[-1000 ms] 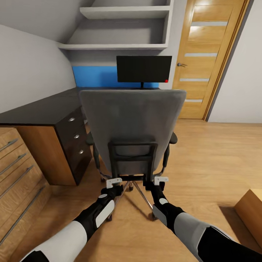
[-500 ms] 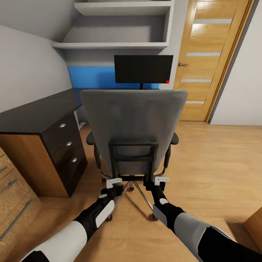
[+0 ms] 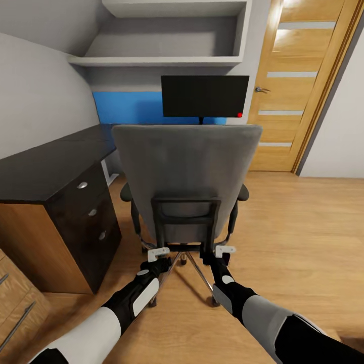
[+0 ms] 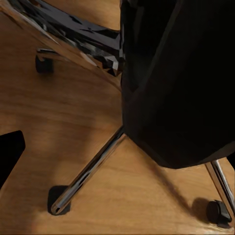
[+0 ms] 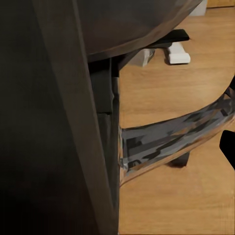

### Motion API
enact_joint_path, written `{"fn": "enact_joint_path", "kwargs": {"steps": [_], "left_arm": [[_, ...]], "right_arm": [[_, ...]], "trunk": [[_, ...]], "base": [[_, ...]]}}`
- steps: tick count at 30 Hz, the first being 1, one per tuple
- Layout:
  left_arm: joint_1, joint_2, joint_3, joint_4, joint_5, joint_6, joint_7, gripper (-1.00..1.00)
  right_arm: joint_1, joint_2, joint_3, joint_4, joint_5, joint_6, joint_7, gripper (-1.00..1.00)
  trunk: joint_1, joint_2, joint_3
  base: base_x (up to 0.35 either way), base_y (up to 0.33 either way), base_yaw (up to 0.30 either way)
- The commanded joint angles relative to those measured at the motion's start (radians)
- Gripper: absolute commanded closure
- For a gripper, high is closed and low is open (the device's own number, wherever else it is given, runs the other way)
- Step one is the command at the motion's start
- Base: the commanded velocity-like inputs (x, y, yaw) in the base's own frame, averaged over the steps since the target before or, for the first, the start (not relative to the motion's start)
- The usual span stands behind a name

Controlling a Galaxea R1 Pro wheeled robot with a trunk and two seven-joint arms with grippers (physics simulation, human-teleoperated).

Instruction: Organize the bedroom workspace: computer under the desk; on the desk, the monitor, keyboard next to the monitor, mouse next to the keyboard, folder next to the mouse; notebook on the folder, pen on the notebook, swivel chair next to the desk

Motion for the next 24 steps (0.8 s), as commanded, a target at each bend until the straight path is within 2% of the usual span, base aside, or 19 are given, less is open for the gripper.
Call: {"fn": "enact_joint_path", "kwargs": {"steps": [1, 12, 24], "left_arm": [[-0.001, 0.0, -0.006, 0.004, 0.005, 0.003, 0.008, -1.0], [-0.001, -0.002, -0.01, 0.021, 0.003, 0.003, 0.008, -1.0], [-0.001, -0.002, -0.01, 0.021, 0.004, 0.003, 0.008, -1.0]], "right_arm": [[-0.001, 0.0, 0.015, 0.0, -0.001, -0.001, -0.007, -1.0], [0.0, 0.0, 0.016, 0.0, -0.001, -0.001, -0.006, -1.0], [0.0, 0.0, 0.016, 0.0, -0.001, -0.001, -0.005, -1.0]], "trunk": [[0.0, 0.0, -0.001], [0.0, 0.0, -0.001], [0.0, 0.0, -0.001]], "base": [[0.326, 0.127, 0.0], [0.326, 0.042, 0.0], [0.325, 0.15, 0.0]]}}
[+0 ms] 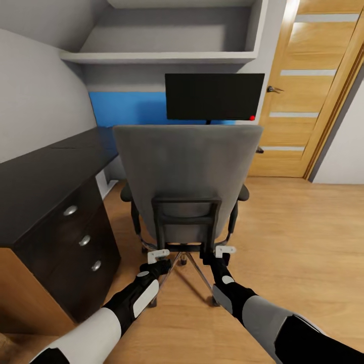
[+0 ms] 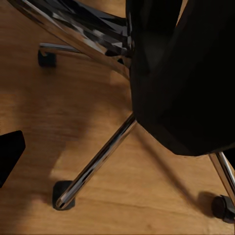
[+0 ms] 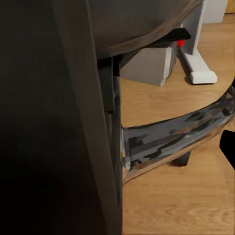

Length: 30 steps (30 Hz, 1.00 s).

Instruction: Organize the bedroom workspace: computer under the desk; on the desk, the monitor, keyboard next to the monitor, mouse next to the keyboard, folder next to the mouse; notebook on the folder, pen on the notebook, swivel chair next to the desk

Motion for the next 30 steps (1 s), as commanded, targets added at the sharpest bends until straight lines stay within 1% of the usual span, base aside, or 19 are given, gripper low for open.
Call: {"fn": "enact_joint_path", "kwargs": {"steps": [1, 8, 16, 26, 30], "left_arm": [[-0.001, 0.001, -0.006, -0.001, 0.006, 0.003, 0.008, -1.0], [-0.001, 0.001, -0.006, -0.001, 0.006, 0.003, 0.007, -1.0], [-0.001, 0.002, -0.006, -0.001, 0.006, 0.001, 0.004, -1.0], [-0.001, 0.002, -0.006, 0.001, 0.007, 0.002, 0.005, -1.0], [-0.001, 0.003, -0.005, 0.001, 0.007, 0.002, 0.008, -1.0]], "right_arm": [[-0.001, 0.0, 0.016, 0.0, -0.001, -0.001, -0.007, -1.0], [-0.001, 0.0, 0.016, 0.0, -0.001, -0.001, -0.007, -1.0], [-0.001, 0.0, 0.016, 0.0, -0.001, -0.001, -0.007, -1.0], [-0.001, -0.001, 0.015, 0.0, -0.002, -0.001, -0.007, -1.0], [-0.001, -0.002, 0.015, 0.0, -0.002, -0.001, -0.007, -1.0]], "trunk": [[0.0, 0.0, -0.001], [0.0, 0.0, -0.001], [0.0, 0.0, -0.001], [0.0, 0.0, -0.001], [0.0, 0.0, -0.001]], "base": [[0.321, 0.173, 0.0], [0.321, 0.167, 0.0], [0.321, 0.106, 0.0], [0.314, 0.02, 0.0], [0.134, 0.0, 0.0]]}}
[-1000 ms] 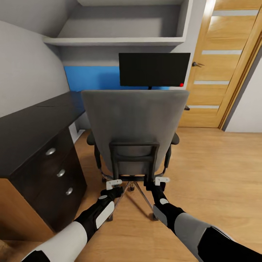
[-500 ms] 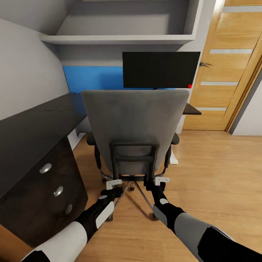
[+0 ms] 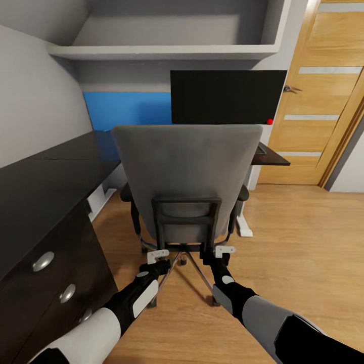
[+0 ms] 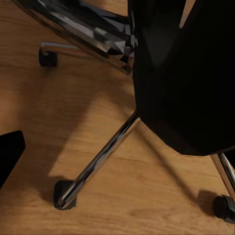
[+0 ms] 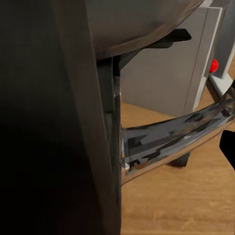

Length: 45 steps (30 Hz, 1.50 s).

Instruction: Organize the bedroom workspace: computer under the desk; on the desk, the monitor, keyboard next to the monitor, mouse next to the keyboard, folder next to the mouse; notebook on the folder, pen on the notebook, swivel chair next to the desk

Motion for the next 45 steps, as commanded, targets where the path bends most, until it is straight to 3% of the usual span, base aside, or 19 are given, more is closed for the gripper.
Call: {"fn": "enact_joint_path", "kwargs": {"steps": [1, 16, 45], "left_arm": [[-0.001, 0.002, -0.006, -0.002, 0.006, 0.002, 0.01, -1.0], [-0.001, 0.001, -0.006, -0.002, 0.007, 0.003, 0.01, -1.0], [-0.001, 0.0, -0.007, -0.002, 0.007, 0.004, 0.01, -1.0]], "right_arm": [[-0.001, 0.0, 0.009, 0.0, -0.005, -0.002, -0.007, -1.0], [-0.001, 0.002, 0.01, 0.0, -0.003, -0.002, -0.007, -1.0], [-0.001, -0.003, 0.009, 0.002, -0.004, -0.002, -0.007, -1.0]], "trunk": [[0.0, 0.0, -0.001], [0.0, 0.0, -0.001], [0.0, 0.0, -0.001]], "base": [[0.016, 0.0, 0.0], [-0.036, 0.0, 0.0], [-0.322, 0.0, 0.0]]}}
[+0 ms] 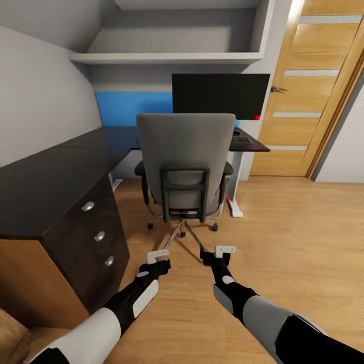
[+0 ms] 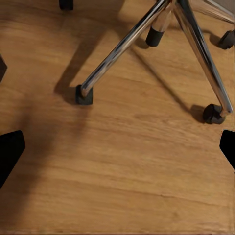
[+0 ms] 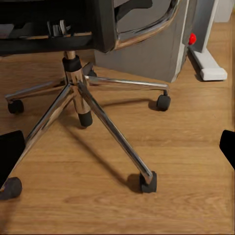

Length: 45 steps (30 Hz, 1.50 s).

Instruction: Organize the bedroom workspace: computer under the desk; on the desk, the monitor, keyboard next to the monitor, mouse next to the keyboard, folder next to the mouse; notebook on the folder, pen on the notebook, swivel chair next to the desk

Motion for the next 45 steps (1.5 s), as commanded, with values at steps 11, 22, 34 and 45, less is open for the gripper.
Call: {"fn": "enact_joint_path", "kwargs": {"steps": [11, 22, 34, 45], "left_arm": [[-0.001, 0.0, -0.007, -0.002, 0.006, 0.003, 0.005, -1.0], [-0.001, -0.006, -0.005, -0.002, 0.009, 0.003, 0.011, -1.0], [-0.001, -0.035, -0.006, 0.16, 0.011, 0.001, 0.004, -1.0], [-0.001, -0.063, -0.004, 0.442, 0.01, -0.008, 0.001, -1.0]], "right_arm": [[-0.001, -0.003, 0.008, 0.0, -0.005, -0.002, -0.007, -1.0], [-0.001, -0.003, 0.009, 0.042, -0.006, -0.002, -0.007, -1.0], [-0.001, -0.003, 0.008, 0.051, -0.006, -0.002, -0.007, -1.0], [0.014, 0.002, 0.019, 0.125, -0.008, -0.02, -0.006, -1.0]], "trunk": [[-0.031, 0.056, 0.024], [-0.074, 0.133, 0.059], [-0.12, 0.217, 0.096], [-0.162, 0.294, 0.131]], "base": [[-0.336, 0.0, 0.0], [-0.096, 0.0, 0.0], [-0.003, 0.0, 0.0], [0.0, 0.0, 0.0]]}}
